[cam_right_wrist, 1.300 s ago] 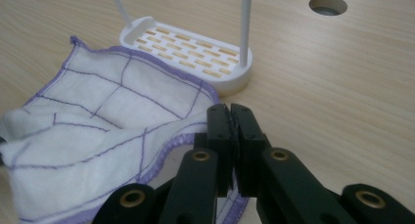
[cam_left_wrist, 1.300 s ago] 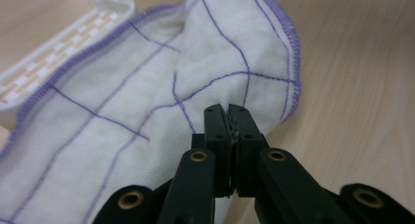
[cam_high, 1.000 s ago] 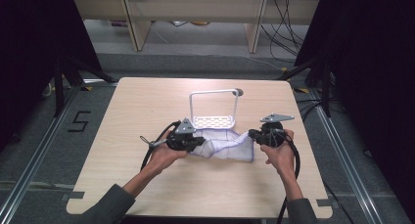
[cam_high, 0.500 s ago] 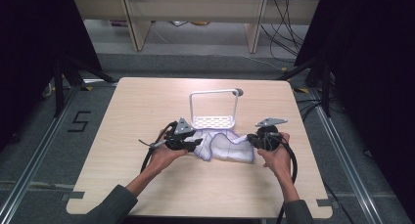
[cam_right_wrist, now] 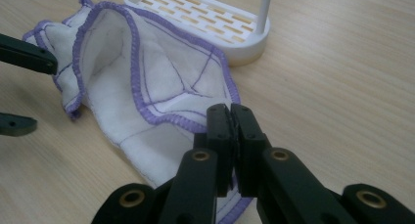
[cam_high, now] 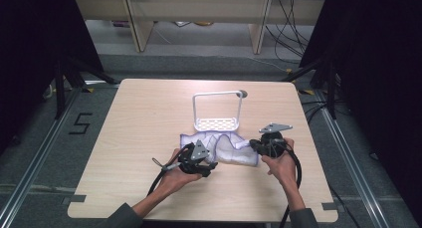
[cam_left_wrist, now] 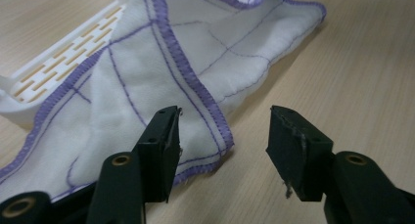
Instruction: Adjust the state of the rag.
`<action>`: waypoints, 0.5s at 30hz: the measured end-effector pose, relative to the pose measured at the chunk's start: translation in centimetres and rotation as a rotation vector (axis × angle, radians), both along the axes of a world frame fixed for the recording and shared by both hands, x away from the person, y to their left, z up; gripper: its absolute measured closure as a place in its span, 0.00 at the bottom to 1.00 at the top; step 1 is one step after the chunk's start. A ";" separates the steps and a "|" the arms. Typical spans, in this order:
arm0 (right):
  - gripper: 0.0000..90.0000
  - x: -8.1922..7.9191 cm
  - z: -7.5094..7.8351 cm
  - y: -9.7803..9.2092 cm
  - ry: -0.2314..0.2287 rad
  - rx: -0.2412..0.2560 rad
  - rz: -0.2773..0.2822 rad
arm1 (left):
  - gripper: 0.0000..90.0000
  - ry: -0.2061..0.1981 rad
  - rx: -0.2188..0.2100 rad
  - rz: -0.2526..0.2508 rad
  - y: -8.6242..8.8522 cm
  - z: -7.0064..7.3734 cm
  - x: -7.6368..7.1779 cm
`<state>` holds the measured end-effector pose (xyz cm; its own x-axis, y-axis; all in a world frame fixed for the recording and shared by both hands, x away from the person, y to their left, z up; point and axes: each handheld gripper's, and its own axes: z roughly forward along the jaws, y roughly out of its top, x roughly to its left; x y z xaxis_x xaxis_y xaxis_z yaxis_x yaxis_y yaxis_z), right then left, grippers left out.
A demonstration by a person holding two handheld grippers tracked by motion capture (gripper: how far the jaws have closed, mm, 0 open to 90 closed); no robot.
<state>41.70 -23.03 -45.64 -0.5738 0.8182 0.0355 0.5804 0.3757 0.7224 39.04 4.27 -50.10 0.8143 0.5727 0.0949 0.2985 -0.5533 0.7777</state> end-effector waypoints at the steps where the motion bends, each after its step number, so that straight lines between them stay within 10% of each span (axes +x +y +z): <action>1: 0.97 0.0 0.0 -0.1 0.002 0.004 0.003 | 0.49 0.000 0.005 0.008 -0.2 -0.1 0.1; 15: 0.97 -0.1 0.1 -0.1 0.019 0.032 0.004 | 0.86 -0.037 0.075 0.038 -0.3 -0.6 1.3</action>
<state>41.59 -23.16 -45.51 -0.5763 0.8140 0.0725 0.5925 0.3551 0.7231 40.30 4.01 -50.74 0.7872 0.5932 0.1683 0.2923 -0.5992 0.7453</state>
